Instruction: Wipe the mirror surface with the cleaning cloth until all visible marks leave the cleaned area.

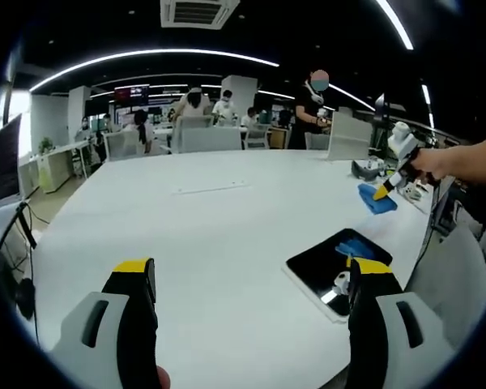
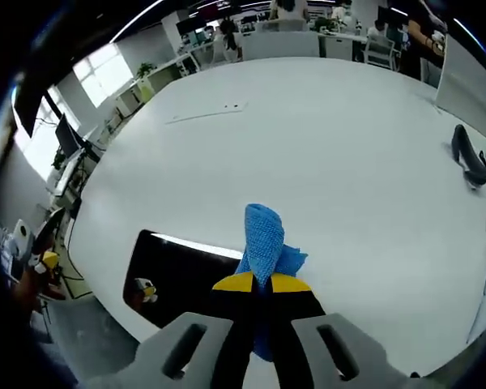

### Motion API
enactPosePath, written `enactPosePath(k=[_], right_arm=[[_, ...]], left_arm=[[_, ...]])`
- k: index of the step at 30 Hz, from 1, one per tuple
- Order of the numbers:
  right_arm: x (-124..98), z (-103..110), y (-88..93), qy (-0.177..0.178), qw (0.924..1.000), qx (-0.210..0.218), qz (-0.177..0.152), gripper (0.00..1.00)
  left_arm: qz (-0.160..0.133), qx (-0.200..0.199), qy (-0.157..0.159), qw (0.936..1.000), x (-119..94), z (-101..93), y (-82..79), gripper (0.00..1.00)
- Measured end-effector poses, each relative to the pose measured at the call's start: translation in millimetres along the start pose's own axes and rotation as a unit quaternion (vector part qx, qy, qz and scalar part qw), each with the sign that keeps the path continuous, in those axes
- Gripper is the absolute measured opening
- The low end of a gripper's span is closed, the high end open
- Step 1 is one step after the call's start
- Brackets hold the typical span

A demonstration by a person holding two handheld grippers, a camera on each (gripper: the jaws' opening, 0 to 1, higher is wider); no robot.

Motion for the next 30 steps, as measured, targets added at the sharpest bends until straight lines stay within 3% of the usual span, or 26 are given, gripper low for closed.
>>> enactPosePath(k=[13, 30], right_arm=[[-4.3, -15.1, 3.3, 0.009, 0.9999, 0.005, 0.001, 0.0], [36.6, -23.6, 39.1, 0.028, 0.9991, 0.007, 0.033, 0.0]], left_arm=[[0.006, 0.002, 0.0, 1.0, -0.3, -2.3, 4.1, 0.99], [0.008, -0.005, -0.009, 0.9999, -7.0, -2.8, 9.6, 0.99]])
Point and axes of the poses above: the point that each gripper's makers call its tool centre point, and the gripper's own axes: x roughly forward along the fingers, z roughly to its left, y roughly out of its underside, the point moved 1 cm from there along -x, roughly backward along the fingers, and after that the axes turned 7 degrees about x, right-handed, at the moved point
